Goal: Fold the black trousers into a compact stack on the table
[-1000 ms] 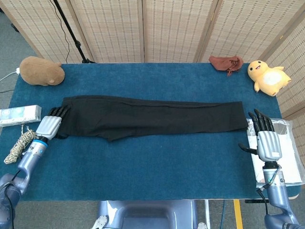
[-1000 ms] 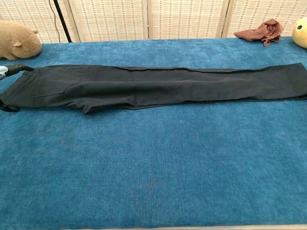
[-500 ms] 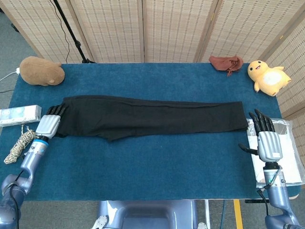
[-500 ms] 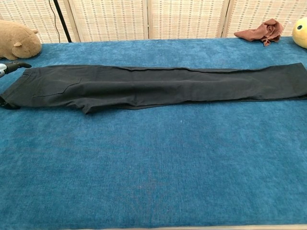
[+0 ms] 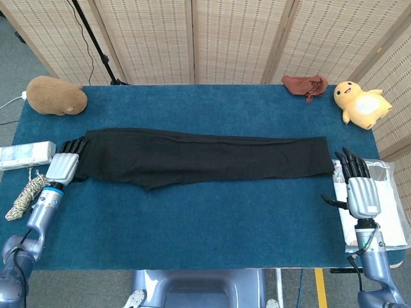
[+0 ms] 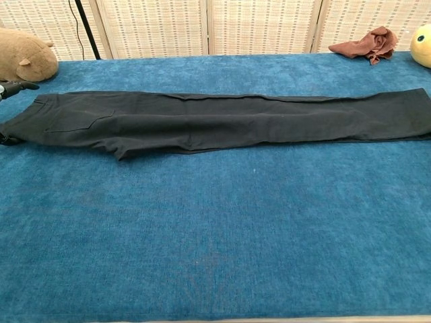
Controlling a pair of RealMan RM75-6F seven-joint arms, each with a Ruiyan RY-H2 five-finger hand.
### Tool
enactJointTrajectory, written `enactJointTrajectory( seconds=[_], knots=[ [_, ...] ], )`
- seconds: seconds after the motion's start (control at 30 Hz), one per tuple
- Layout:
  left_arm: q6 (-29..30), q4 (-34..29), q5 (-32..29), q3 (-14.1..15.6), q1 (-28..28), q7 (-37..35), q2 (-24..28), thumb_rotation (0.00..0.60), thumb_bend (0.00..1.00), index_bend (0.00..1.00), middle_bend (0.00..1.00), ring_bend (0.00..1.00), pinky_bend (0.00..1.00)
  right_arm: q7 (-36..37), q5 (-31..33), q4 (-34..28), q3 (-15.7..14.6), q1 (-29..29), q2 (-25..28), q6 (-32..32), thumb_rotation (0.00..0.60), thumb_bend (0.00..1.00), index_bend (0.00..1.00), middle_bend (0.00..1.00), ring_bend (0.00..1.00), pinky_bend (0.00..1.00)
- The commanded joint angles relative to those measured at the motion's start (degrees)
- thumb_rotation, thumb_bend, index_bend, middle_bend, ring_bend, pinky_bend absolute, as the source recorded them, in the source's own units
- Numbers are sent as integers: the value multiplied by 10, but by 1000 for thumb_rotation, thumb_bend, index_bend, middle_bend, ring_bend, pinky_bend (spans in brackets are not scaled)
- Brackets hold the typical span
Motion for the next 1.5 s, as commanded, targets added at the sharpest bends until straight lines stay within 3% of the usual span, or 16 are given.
enactJointTrajectory(
  seconds=[0.03,0.33,0.47,0.6,0.73,1.03,1.5],
  knots=[
    [4,5,-4,-5,0,8,-3,600,272,314,75,44,126,0,0,-1,1,0,1,1,600,0,0,0,0,62],
    [2,5,-9,-12,-5,22,-4,600,348,477,247,206,241,4,-2,-6,0,-2,4,2,600,0,6,0,0,64],
    [9,2,-8,-12,-7,17,-2,600,384,536,303,252,303,6,-2,-8,0,-2,5,1,600,0,7,0,0,65],
    [14,7,-10,-14,-7,24,-3,600,487,577,358,301,358,7,-4,-9,0,-2,6,2,600,0,7,0,0,66],
    [14,10,-6,-11,-7,31,3,600,501,621,395,330,394,10,-5,-12,0,-2,7,2,600,0,7,0,0,66],
    [25,14,10,7,18,17,31,600,503,653,424,337,399,7,-6,-18,-1,-2,7,2,600,0,7,0,0,67],
    [27,27,-3,-2,71,16,70,600,514,654,424,337,399,2,-11,-23,-4,0,5,0,600,0,7,0,0,67]
  ],
)
